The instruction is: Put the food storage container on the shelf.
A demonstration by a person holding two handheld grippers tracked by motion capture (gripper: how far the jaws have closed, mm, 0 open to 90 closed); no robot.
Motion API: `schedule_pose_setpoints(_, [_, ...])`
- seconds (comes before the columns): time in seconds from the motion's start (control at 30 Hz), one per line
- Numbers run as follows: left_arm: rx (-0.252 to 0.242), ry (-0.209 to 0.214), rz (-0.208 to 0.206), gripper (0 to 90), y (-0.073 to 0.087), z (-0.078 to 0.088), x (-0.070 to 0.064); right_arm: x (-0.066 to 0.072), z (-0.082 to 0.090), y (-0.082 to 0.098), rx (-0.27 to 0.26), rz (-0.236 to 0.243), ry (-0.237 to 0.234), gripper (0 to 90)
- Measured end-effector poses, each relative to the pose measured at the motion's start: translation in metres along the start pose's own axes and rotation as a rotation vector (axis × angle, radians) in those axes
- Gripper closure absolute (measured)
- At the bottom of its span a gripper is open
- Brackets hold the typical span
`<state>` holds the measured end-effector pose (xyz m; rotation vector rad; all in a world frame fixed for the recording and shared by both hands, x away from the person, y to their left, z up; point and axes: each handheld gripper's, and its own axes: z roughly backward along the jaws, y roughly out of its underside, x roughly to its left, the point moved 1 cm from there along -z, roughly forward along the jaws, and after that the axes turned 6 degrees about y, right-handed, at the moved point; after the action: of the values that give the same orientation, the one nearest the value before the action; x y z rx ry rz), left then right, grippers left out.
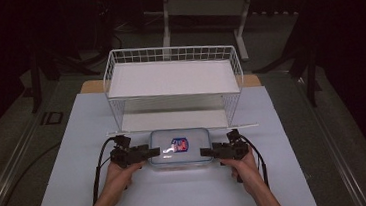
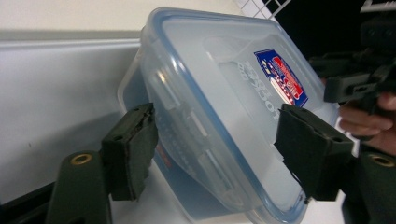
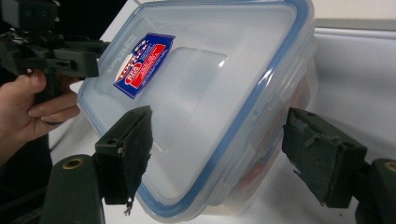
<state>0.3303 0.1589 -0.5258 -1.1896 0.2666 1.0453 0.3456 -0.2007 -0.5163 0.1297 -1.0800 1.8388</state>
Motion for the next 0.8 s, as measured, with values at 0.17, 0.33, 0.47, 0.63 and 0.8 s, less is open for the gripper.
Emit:
schedule_pose_setpoints(0.17, [-0.001,0.038,0.055,37.4,0.000,0.003,0.007,-0.005,0.000,0.000,-0.005,-0.047,-0.024,27.5])
schedule_pose_setpoints(0.33, [0.002,0.067,0.093,36.6,0.000,0.001,0.011,-0.010,-0.005,0.001,0.006,-0.098,-0.076,26.2])
schedule_pose_setpoints(0.47, [0.019,0.122,0.139,40.1,0.001,0.002,0.014,-0.011,-0.002,0.000,0.007,-0.112,-0.080,33.2])
schedule_pose_setpoints(0.63, [0.025,0.111,0.111,43.5,0.001,0.006,0.005,-0.010,0.006,0.001,0.005,-0.115,-0.100,40.7])
schedule_pose_setpoints(0.8, [0.032,0.096,0.057,47.6,0.005,0.013,-0.006,-0.003,0.016,0.005,-0.009,-0.076,-0.095,47.4])
